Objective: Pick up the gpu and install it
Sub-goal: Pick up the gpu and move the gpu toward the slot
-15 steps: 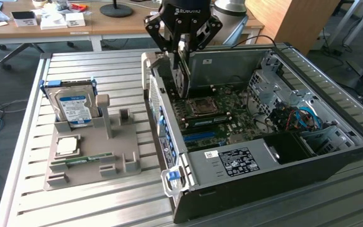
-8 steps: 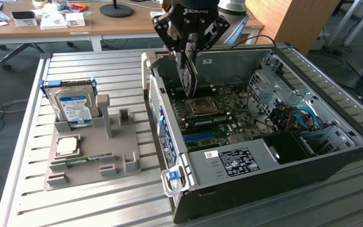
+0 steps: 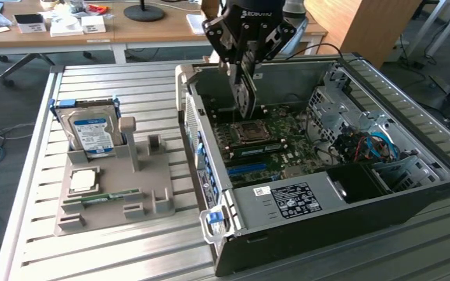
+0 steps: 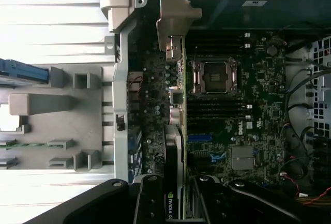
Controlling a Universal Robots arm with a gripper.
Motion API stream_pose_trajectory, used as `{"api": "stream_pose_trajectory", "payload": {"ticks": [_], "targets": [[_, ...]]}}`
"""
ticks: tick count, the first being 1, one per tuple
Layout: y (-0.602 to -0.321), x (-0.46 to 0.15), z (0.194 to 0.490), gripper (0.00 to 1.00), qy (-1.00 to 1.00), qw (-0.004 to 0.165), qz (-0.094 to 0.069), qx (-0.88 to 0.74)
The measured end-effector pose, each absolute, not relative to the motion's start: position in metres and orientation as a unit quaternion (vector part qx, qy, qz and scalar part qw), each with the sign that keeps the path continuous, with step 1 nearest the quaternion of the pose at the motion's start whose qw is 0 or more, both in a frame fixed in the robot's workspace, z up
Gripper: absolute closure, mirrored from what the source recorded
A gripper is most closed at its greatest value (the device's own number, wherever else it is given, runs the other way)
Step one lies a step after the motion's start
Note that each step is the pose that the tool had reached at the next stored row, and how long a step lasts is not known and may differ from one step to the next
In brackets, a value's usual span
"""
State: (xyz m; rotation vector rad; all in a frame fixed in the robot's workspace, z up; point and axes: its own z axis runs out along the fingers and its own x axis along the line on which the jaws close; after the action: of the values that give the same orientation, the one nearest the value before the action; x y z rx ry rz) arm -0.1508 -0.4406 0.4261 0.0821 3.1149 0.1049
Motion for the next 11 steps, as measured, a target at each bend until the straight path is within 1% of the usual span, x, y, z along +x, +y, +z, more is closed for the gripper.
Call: {"api": "stream_pose_trajectory", "payload": {"ticks": [11], "targets": [[-0.441, -0.126, 0.426, 0.73, 0.999, 0.012, 0.035, 0.026]]}}
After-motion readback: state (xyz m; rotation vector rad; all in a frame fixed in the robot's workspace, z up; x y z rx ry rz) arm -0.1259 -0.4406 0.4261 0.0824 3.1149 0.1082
